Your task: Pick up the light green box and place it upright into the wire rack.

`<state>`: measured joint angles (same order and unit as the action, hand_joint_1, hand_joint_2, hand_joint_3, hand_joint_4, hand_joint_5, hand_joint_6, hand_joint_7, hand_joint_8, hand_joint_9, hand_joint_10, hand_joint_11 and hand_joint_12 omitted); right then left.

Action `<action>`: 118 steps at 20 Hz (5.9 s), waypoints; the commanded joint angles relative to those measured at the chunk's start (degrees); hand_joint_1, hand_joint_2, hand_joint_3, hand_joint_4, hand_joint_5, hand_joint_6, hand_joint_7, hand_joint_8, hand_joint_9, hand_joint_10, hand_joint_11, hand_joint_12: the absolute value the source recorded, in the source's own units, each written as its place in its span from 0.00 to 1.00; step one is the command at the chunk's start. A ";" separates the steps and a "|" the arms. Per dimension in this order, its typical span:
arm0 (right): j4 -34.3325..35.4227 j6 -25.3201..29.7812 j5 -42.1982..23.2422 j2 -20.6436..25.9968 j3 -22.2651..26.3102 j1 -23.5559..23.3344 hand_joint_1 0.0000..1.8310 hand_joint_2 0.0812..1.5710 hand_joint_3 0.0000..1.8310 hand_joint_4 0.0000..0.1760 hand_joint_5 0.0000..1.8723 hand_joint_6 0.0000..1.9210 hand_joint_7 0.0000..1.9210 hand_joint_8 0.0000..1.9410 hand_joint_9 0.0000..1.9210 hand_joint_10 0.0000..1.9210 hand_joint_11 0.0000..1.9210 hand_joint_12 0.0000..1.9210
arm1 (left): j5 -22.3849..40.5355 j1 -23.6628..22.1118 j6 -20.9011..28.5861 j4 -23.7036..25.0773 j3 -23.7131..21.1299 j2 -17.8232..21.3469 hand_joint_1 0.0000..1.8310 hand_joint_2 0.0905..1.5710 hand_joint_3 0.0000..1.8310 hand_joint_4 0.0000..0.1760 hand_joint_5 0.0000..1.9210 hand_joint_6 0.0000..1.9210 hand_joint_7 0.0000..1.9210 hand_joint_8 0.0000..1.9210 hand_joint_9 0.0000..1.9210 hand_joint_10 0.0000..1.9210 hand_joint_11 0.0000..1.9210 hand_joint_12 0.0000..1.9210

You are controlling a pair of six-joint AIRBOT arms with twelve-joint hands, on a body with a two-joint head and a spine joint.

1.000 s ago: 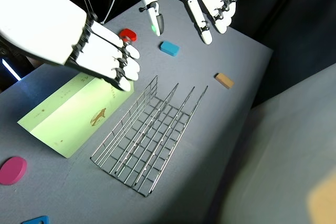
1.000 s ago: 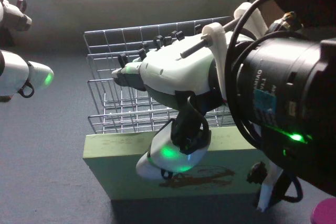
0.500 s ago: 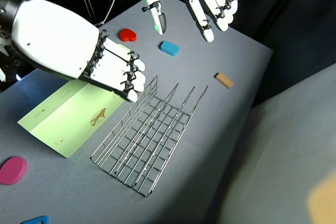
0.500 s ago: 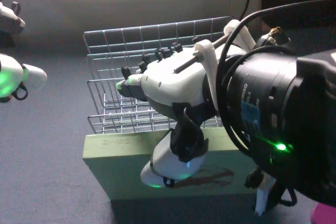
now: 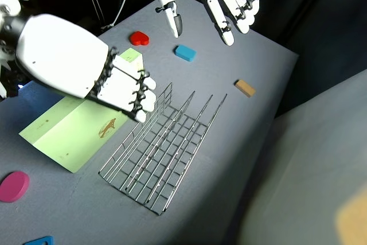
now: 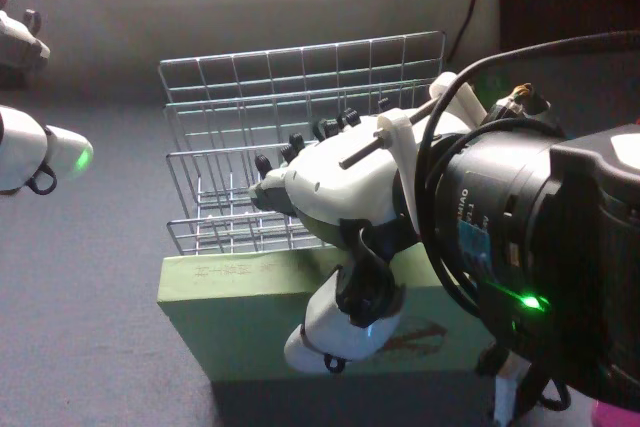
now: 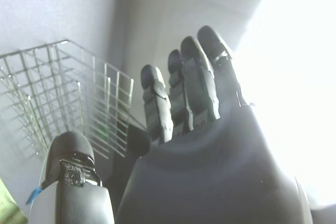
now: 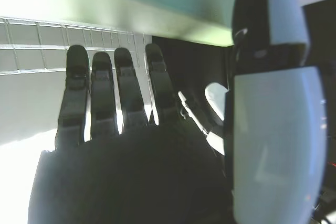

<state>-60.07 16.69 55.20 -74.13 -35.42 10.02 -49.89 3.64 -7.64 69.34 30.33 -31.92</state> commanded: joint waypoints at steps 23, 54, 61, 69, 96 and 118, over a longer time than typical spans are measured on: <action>-4.56 -2.16 -2.12 3.75 1.38 -6.24 0.68 0.71 0.00 0.00 0.49 0.47 0.51 0.62 0.47 0.61 0.42 0.79 | -0.31 -1.73 -1.24 3.32 0.08 0.22 0.08 0.73 0.00 0.46 0.19 0.00 0.13 0.00 0.13 0.00 0.00 0.38; -8.52 -8.58 -9.32 0.53 -6.99 -15.86 0.74 0.73 0.00 0.00 0.43 0.53 0.45 0.62 0.43 0.76 0.39 0.80 | -1.05 -1.60 -2.81 1.12 0.14 0.23 0.11 0.72 0.00 0.45 0.20 0.00 0.14 0.00 0.13 0.00 0.00 0.37; -8.56 -7.81 -9.01 -2.08 -9.23 -13.46 0.74 0.73 0.00 0.00 0.43 0.52 0.45 0.62 0.42 0.77 0.40 0.80 | -0.39 -1.61 -3.45 0.66 0.40 0.23 0.11 0.72 0.00 0.46 0.20 0.00 0.14 0.00 0.14 0.00 0.00 0.38; -11.99 -4.28 -6.91 -5.35 -11.63 -10.77 0.67 0.71 0.00 0.00 0.48 0.50 0.50 0.63 0.46 0.63 0.40 0.80 | -0.42 -1.54 -3.91 0.04 0.66 0.23 0.11 0.72 0.00 0.46 0.19 0.00 0.14 0.00 0.14 0.00 0.00 0.38; -12.86 -6.43 -8.34 -9.13 -18.58 -1.13 0.74 0.73 0.00 0.00 0.43 0.52 0.47 0.61 0.42 0.77 0.41 0.81 | -0.52 -1.31 -3.92 -0.41 0.70 0.24 0.11 0.72 0.00 0.45 0.19 0.00 0.14 0.00 0.13 0.00 0.00 0.37; -12.86 -6.60 -9.68 -8.02 -17.61 -1.21 0.50 0.66 0.00 0.00 0.31 0.00 0.29 0.00 0.26 0.02 0.06 0.63 | -1.39 -1.08 -3.91 -0.98 0.18 0.14 0.11 0.72 0.00 0.44 0.20 0.00 0.14 0.00 0.13 0.00 0.00 0.37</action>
<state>-68.34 10.31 46.74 -81.78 -52.66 9.65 -52.01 3.03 -11.14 63.40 30.61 -31.92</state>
